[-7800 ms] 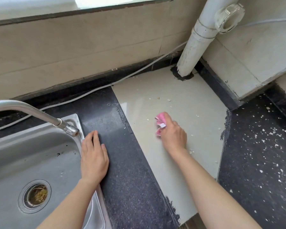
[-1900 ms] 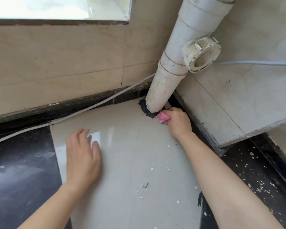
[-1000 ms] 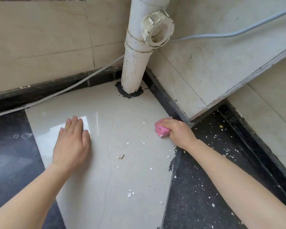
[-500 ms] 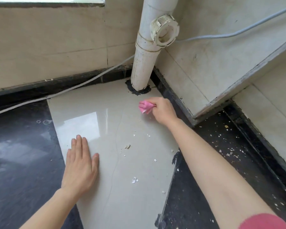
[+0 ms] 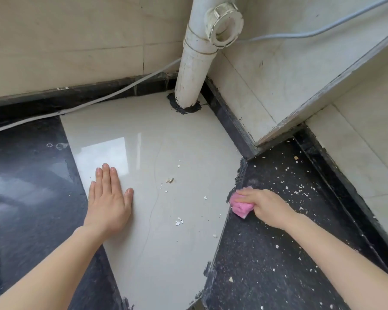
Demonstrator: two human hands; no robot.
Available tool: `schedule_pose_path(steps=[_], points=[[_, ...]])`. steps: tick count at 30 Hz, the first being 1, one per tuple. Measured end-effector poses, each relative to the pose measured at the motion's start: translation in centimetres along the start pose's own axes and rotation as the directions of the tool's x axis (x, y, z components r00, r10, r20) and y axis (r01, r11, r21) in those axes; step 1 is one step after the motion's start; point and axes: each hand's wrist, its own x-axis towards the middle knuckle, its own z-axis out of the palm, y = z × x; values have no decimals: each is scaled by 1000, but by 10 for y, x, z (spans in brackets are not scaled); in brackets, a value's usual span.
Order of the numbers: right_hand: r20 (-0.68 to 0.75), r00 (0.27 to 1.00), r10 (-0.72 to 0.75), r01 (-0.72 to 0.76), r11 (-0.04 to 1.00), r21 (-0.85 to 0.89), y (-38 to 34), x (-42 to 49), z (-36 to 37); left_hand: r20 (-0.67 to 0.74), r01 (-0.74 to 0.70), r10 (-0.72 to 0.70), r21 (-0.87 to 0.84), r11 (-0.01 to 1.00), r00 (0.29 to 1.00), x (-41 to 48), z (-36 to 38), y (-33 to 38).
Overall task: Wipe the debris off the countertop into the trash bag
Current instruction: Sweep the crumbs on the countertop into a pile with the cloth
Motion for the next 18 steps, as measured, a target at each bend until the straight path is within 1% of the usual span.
schedule_pose_path(steps=[1, 2, 3, 5, 7, 9, 11, 12, 14, 16, 18], points=[[33, 999, 17, -17, 1000, -14, 0, -11, -5, 8, 3, -3, 3, 1000, 1000, 0, 0, 0], [23, 999, 34, -34, 999, -7, -4, -15, -11, 12, 6, -6, 8, 1000, 1000, 1, 0, 0], [-26, 999, 44, -43, 999, 21, -13, -11, -18, 13, 9, -9, 14, 1000, 1000, 1, 0, 0], [-190, 979, 69, -42, 988, 146, -38, 18, -33, 14, 11, -11, 21, 1000, 1000, 2, 0, 0], [-325, 945, 45, 45, 963, 266, -73, 64, -42, 16, 8, -8, 22, 1000, 1000, 2, 1, 0], [-390, 920, 19, 117, 939, 322, -106, 113, -43, 9, 4, -4, 29, 1000, 1000, 4, 2, -2], [-396, 918, 34, 120, 927, 356, -132, 152, -33, 5, 1, -1, 36, 999, 1000, 4, 4, -5], [-395, 918, 29, 127, 923, 364, -143, 162, -26, 0, -3, 3, 34, 999, 1000, 5, 4, -6], [-418, 908, -41, 181, 937, 300, -153, 162, -9, -6, -9, 9, 34, 999, 1000, 6, 6, -8], [-419, 898, -135, 238, 950, 203, -144, 143, 5, -5, -9, 9, 35, 999, 1000, 6, 6, -7], [-399, 895, -199, 280, 947, 155, -124, 114, 15, -1, -7, 7, 26, 1000, 1000, 5, 5, -6]])
